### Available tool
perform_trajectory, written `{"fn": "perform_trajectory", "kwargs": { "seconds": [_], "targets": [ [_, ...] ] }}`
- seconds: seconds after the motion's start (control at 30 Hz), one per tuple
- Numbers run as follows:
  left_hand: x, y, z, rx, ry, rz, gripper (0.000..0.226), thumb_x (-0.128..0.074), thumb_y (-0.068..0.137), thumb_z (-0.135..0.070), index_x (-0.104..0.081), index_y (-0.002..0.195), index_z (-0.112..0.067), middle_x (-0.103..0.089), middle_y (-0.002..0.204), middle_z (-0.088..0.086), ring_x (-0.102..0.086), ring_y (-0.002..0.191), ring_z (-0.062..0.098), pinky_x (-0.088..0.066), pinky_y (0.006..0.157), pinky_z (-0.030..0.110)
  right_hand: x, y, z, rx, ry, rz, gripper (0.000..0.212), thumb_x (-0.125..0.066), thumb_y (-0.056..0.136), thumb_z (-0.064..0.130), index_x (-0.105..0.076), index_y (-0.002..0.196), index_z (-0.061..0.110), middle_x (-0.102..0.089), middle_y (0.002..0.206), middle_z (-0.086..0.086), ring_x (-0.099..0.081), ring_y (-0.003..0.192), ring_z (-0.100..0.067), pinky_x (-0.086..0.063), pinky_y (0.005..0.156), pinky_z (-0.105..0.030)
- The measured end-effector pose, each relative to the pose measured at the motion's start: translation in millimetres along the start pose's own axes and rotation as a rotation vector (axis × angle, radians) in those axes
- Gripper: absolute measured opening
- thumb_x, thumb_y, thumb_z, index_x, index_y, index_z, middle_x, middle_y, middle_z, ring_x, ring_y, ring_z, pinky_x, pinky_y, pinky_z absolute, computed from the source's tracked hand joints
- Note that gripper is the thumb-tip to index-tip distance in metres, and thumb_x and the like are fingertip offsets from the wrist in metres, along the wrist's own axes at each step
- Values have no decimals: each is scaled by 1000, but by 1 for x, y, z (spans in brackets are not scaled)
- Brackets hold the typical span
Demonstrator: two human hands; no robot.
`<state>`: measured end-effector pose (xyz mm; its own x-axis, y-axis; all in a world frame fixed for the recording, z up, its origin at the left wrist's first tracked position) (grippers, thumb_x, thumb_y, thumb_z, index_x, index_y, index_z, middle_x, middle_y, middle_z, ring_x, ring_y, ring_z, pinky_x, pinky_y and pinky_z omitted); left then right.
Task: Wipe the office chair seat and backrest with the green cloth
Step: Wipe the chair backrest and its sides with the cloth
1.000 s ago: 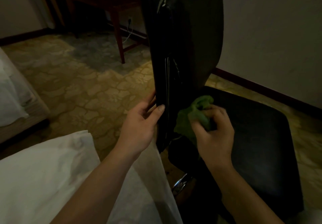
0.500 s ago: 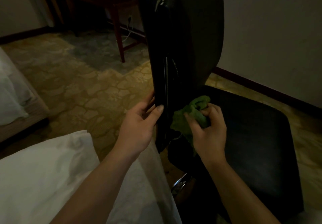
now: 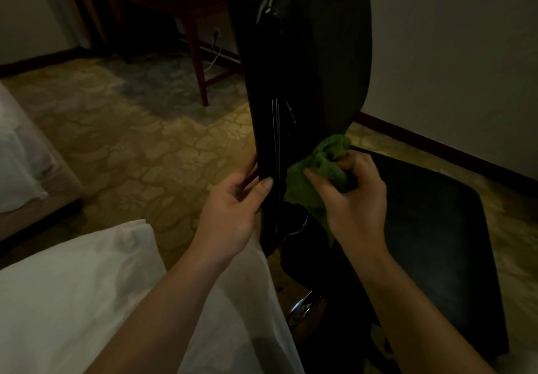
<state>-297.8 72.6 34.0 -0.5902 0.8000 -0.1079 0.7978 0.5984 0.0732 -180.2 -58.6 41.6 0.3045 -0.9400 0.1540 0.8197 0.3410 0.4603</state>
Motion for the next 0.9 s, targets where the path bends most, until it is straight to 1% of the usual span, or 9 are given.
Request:
{"fn": "perform_trajectory", "kwargs": {
  "seconds": [0.1, 0.23, 0.33, 0.4, 0.5, 0.63, 0.7, 0.77, 0.9],
  "targets": [
    [1, 0, 2, -5, -6, -5, 45, -56, 99, -9, -54, 127, -44, -63, 136, -13, -58, 127, 6, -47, 109, 38, 6, -14, -26, -67, -4, 33, 19, -82, 77, 14, -63, 79, 15, -60, 105, -3, -61, 97, -5, -52, 77, -14],
    [0, 1, 4, -5, -22, -12, 44, -56, 99, -8, -54, 131, -38, -64, 135, -10, -59, 127, 10, -45, 111, 44, 12, -33, -57, -165, -54, 52, 23, -83, 75, 16, -61, 73, 12, -59, 103, -4, -62, 95, -8, -55, 79, -25],
    [1, 1, 6, 0, -16, -16, 44, -56, 99, -9, -53, 135, -34, -65, 136, -7, -59, 128, 12, -44, 112, 47, 12, -37, -55, -126, -73, 37, 18, -83, 76, 11, -64, 77, 10, -58, 107, -1, -62, 98, -6, -55, 78, -19],
    [2, 1, 6, 3, -14, -10, 45, -57, 99, -9, -53, 136, -33, -64, 136, -8, -58, 129, 12, -44, 112, 47, 12, -35, -44, -46, -75, -22, 16, -82, 77, 8, -68, 84, 13, -58, 112, -1, -60, 103, -5, -53, 77, -13],
    [2, 1, 5, -2, 1, -5, 45, -56, 99, -9, -53, 137, -33, -64, 136, -9, -58, 129, 12, -43, 112, 47, 10, -26, -31, 38, -83, -74, 23, -78, 82, 8, -72, 103, 14, -58, 125, -3, -58, 113, -4, -52, 83, -12],
    [0, 0, 4, 0, 1, -21, 42, -57, 99, -12, -56, 128, -42, -64, 135, -13, -59, 127, 8, -45, 112, 45, 2, -28, -36, -55, -56, -20, 32, -75, 85, 17, -71, 116, 20, -52, 140, 5, -49, 125, 5, -48, 95, -13],
    [-1, -1, 3, -2, -4, -29, 42, -57, 99, -11, -56, 125, -44, -64, 135, -14, -59, 126, 6, -45, 111, 44, 1, -35, -45, -51, -163, -32, 27, -75, 84, 26, -72, 111, 26, -49, 138, 11, -43, 128, 3, -45, 101, -20],
    [-1, -1, 4, -7, 0, -28, 43, -56, 100, -11, -55, 128, -43, -64, 134, -15, -59, 126, 6, -46, 111, 44, 3, -39, -53, -64, -221, -44, 21, -76, 82, 29, -72, 103, 28, -48, 132, 13, -45, 126, -8, -46, 99, -27],
    [-1, -1, 4, -14, -1, -19, 43, -56, 100, -10, -53, 129, -42, -64, 135, -13, -59, 127, 8, -45, 112, 45, 5, -49, -60, -157, -134, -47, 17, -78, 80, 18, -74, 96, 19, -56, 123, 1, -57, 111, -5, -50, 83, -10]
  ]
}}
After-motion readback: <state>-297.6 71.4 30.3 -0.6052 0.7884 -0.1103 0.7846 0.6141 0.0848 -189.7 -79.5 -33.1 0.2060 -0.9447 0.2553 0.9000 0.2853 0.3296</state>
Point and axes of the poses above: each hand's wrist, its own y-axis towards the middle knuckle, its own x-axis out of the back of the hand, z = x × y, the point moved 2 cm from there along y, towards the middle knuckle
